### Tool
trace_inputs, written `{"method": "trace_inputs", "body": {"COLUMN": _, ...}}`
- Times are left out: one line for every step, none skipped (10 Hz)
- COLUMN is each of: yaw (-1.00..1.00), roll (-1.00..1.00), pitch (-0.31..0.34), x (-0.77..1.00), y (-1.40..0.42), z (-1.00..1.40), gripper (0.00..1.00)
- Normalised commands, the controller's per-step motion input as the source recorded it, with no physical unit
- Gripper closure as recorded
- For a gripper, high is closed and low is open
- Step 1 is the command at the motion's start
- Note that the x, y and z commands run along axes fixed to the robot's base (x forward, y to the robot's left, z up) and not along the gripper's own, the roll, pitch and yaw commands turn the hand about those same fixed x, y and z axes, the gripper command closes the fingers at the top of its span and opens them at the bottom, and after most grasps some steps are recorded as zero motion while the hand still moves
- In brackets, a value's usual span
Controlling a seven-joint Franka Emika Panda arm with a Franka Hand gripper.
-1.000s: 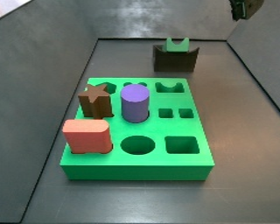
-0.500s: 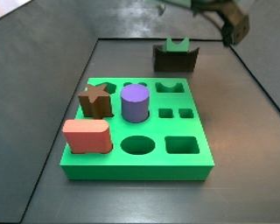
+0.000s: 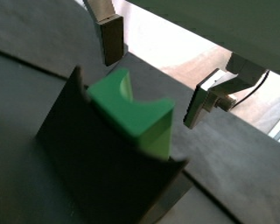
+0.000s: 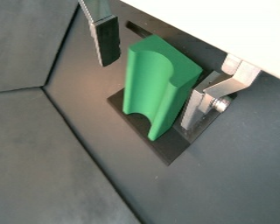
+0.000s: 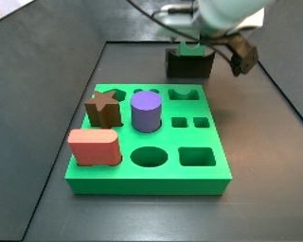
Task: Pick up the arch object. Move up. Place the arch object on the fixture. Regrasp the arch object. Move to above the board. Insert the arch object.
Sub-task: Regrasp the arch object, then move to above the board.
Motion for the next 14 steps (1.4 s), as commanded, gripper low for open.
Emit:
{"method": "trace_inputs", "body": {"yaw": -0.06, "roll": 0.06, "pitch": -0.022, "x": 0.09, "y": 0.02, "z": -0.72, "gripper": 0.00}}
{"method": "trace_inputs", "body": {"yaw": -0.05, "roll": 0.06, "pitch": -0.001, "x": 0.08, "y": 0.01, "z": -0.57, "gripper": 0.00}}
{"method": "trace_inputs", "body": {"yaw": -0.03, "roll": 0.05, "pitch": 0.016, "x": 0.07, "y": 0.00, "z": -0.38, "gripper": 0.00}}
{"method": "trace_inputs", "body": {"yaw": -0.01, "roll": 0.05, "pitch": 0.022, "x": 0.07, "y": 0.00, "z": -0.25, "gripper": 0.00}}
{"method": "trace_inputs", "body": {"yaw": 0.00, "roll": 0.04, "pitch": 0.036, "x": 0.02, "y": -0.01, "z": -0.18, "gripper": 0.00}}
{"method": "trace_inputs", "body": {"yaw": 0.02, "roll": 0.04, "pitch": 0.029, "x": 0.01, "y": -0.01, "z": -0.18, "gripper": 0.00}}
{"method": "trace_inputs", "body": {"yaw": 0.02, "roll": 0.04, "pitch": 0.029, "x": 0.02, "y": -0.01, "z": -0.17, "gripper": 0.00}}
{"method": "trace_inputs", "body": {"yaw": 0.03, "roll": 0.04, "pitch": 0.029, "x": 0.02, "y": -0.01, "z": -0.17, "gripper": 0.00}}
{"method": "trace_inputs", "body": {"yaw": 0.03, "roll": 0.04, "pitch": 0.029, "x": 0.02, "y": -0.01, "z": -0.17, "gripper": 0.00}}
{"method": "trace_inputs", "body": {"yaw": 0.00, "roll": 0.00, "pitch": 0.000, "x": 0.00, "y": 0.00, "z": 0.00, "gripper": 1.00}}
{"method": "trace_inputs", "body": {"yaw": -0.06, "roll": -0.03, "pitch": -0.155, "x": -0.17, "y": 0.22, "z": 1.00, "gripper": 1.00}}
{"method": "trace_inputs", "body": {"yaw": -0.07, "roll": -0.05, "pitch": -0.162, "x": -0.17, "y": 0.22, "z": 1.00, "gripper": 1.00}}
{"method": "trace_inputs", "body": {"yaw": -0.10, "roll": -0.07, "pitch": -0.161, "x": -0.17, "y": 0.21, "z": 1.00, "gripper": 1.00}}
{"method": "trace_inputs", "body": {"yaw": -0.12, "roll": -0.10, "pitch": -0.145, "x": -0.16, "y": 0.19, "z": 1.00, "gripper": 1.00}}
